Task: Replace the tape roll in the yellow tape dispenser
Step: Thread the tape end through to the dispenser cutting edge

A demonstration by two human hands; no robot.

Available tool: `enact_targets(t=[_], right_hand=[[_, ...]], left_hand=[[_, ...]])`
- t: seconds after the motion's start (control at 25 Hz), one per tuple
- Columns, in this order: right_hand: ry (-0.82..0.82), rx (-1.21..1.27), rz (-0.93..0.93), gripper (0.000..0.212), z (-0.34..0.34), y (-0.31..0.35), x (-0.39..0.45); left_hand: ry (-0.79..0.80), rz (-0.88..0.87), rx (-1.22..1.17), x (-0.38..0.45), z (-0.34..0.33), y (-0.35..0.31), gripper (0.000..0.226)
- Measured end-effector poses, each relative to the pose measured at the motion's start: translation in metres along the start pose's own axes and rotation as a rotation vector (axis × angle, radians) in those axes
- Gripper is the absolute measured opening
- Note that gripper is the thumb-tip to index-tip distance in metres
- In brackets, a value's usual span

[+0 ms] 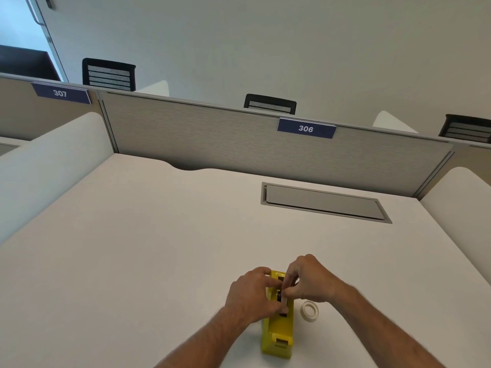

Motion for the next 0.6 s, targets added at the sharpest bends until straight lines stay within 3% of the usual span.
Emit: enact_targets(t=[0.6], right_hand=[[-0.022,-0.03,-0.02,0.012,-0.0026,0.0029,0.0019]], left_hand=[[-0.002,0.008,0.003,0.0011,-0.0024,0.0008,0.062]])
Point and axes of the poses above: each hand's wrist, its own x-axis towards the middle knuckle, its own z-axis out of the back of the hand, y = z × x, the point moved 3 cm from there along x, towards the middle knuckle, and after that the axes turned 1 degree about -z, right-handed, at the moved point
